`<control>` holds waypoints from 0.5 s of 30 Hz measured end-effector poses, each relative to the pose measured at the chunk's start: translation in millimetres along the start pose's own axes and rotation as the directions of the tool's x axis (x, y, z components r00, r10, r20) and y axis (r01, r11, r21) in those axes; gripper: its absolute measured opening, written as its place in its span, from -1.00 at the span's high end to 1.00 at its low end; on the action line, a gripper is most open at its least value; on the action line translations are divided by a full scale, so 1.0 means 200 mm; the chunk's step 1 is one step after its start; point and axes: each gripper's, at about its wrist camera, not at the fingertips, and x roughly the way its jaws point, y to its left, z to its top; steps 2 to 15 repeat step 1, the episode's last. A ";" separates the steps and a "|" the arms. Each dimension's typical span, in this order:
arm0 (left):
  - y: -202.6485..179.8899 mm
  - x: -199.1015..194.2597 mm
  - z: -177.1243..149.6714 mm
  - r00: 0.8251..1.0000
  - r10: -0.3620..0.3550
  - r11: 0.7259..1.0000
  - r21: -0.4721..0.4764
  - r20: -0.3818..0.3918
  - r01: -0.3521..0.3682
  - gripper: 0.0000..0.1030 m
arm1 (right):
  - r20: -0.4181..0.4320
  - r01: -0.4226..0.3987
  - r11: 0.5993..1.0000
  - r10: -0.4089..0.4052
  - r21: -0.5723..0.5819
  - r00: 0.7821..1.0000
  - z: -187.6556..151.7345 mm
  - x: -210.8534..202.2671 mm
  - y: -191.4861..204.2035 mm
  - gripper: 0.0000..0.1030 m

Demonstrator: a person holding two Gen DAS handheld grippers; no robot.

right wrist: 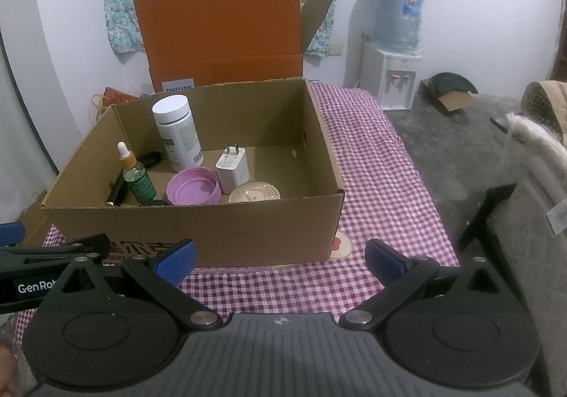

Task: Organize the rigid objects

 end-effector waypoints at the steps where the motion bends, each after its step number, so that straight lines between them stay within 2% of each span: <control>1: 0.00 0.00 0.00 1.000 0.000 1.000 0.000 0.000 0.000 -0.99 | -0.001 0.000 1.000 0.000 0.000 1.000 0.00 0.00 0.00 -1.00; 15: 0.00 0.00 0.00 1.000 0.000 1.000 0.000 0.000 0.000 -0.99 | -0.001 0.000 1.000 0.000 0.000 1.000 0.00 0.00 0.00 -1.00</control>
